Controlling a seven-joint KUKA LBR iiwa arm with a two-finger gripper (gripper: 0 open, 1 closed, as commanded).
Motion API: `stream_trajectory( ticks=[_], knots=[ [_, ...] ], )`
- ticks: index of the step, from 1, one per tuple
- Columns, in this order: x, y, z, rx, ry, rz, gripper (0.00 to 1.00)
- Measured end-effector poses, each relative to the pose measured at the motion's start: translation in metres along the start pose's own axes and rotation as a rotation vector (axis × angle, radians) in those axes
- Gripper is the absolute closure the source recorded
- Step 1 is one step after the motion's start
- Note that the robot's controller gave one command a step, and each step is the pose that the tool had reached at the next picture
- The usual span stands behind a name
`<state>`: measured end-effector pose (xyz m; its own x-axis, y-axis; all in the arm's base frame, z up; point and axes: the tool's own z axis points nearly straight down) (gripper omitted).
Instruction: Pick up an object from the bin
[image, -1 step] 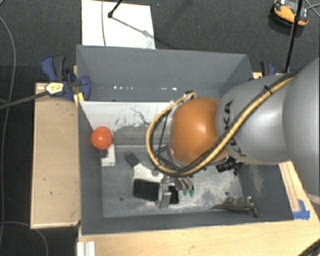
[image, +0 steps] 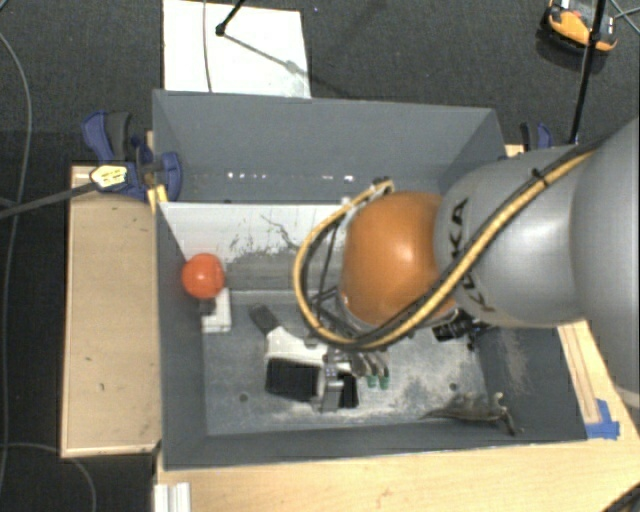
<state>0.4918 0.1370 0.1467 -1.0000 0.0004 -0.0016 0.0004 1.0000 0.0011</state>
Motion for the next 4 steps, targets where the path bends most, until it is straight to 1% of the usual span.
stream_trajectory(
  ticks=[1, 2, 3, 4],
  knots=[
    [-0.012, 0.0, 0.014, -0.001, -0.001, -0.054, 0.0],
    [-0.035, -0.017, 0.015, -0.001, 0.0, 0.011, 0.0],
    [-0.042, -0.026, 0.023, -0.001, -0.002, 0.091, 0.0],
    [-0.038, -0.004, 0.051, -0.001, -0.003, -0.043, 0.0]
  ],
)
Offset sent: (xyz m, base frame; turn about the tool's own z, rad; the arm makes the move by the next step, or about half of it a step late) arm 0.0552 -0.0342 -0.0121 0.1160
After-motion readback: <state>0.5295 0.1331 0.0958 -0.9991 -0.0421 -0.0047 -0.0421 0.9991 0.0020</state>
